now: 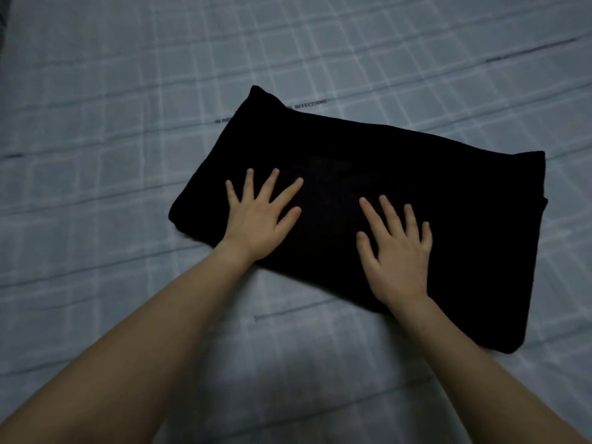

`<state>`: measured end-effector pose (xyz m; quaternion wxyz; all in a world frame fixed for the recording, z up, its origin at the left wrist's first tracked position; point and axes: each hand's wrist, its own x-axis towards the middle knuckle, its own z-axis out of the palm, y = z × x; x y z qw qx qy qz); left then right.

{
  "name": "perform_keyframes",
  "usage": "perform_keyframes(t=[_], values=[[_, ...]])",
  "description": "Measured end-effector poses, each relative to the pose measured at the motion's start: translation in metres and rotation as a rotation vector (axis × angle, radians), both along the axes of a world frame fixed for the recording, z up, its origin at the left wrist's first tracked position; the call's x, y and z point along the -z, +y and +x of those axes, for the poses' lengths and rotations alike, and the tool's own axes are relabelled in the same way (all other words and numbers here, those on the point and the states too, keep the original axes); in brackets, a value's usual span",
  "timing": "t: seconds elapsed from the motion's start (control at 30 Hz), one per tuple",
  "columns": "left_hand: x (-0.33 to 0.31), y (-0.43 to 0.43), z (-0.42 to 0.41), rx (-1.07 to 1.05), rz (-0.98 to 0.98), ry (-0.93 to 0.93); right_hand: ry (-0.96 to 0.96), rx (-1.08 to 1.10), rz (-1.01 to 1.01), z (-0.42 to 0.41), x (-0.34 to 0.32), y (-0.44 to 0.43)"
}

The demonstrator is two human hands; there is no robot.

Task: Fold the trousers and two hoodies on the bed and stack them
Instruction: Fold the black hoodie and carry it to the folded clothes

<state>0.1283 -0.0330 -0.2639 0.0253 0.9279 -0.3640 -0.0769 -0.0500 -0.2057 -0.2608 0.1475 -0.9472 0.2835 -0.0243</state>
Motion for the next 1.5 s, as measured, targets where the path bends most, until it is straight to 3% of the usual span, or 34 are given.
perform_keyframes(t=[0.13,0.23,0.33,0.5,0.67,0.77,0.93,1.17,1.4,1.5], values=[[-0.018,0.001,0.003,0.004,-0.026,0.100,-0.010,0.018,0.011,0.001,-0.003,0.001],[-0.037,0.025,-0.003,-0.030,-0.314,0.127,-0.013,0.027,-0.006,0.002,-0.001,0.000],[-0.046,0.064,-0.022,-0.249,-0.610,0.110,-0.019,0.044,-0.023,0.003,0.005,0.000],[-0.041,0.094,-0.035,-0.631,-0.730,0.241,-0.040,0.047,-0.027,0.003,0.006,0.000],[-0.036,0.086,-0.038,-0.867,-1.090,0.467,-0.061,0.052,-0.039,0.002,0.009,0.001],[-0.037,0.080,-0.032,-1.045,-1.107,0.511,-0.064,0.055,-0.039,0.001,0.009,-0.001],[-0.031,0.078,-0.032,-0.809,-1.151,0.573,-0.075,0.056,-0.039,0.002,0.011,-0.001],[-0.021,0.076,-0.024,-0.711,-1.111,0.517,-0.112,0.056,-0.062,0.003,0.014,-0.002],[-0.042,0.067,-0.015,-0.719,-1.355,0.627,-0.155,0.055,-0.041,0.002,0.016,-0.003],[-0.068,0.053,-0.024,-0.601,-1.330,0.501,-0.130,0.044,-0.046,0.001,0.007,-0.005]])
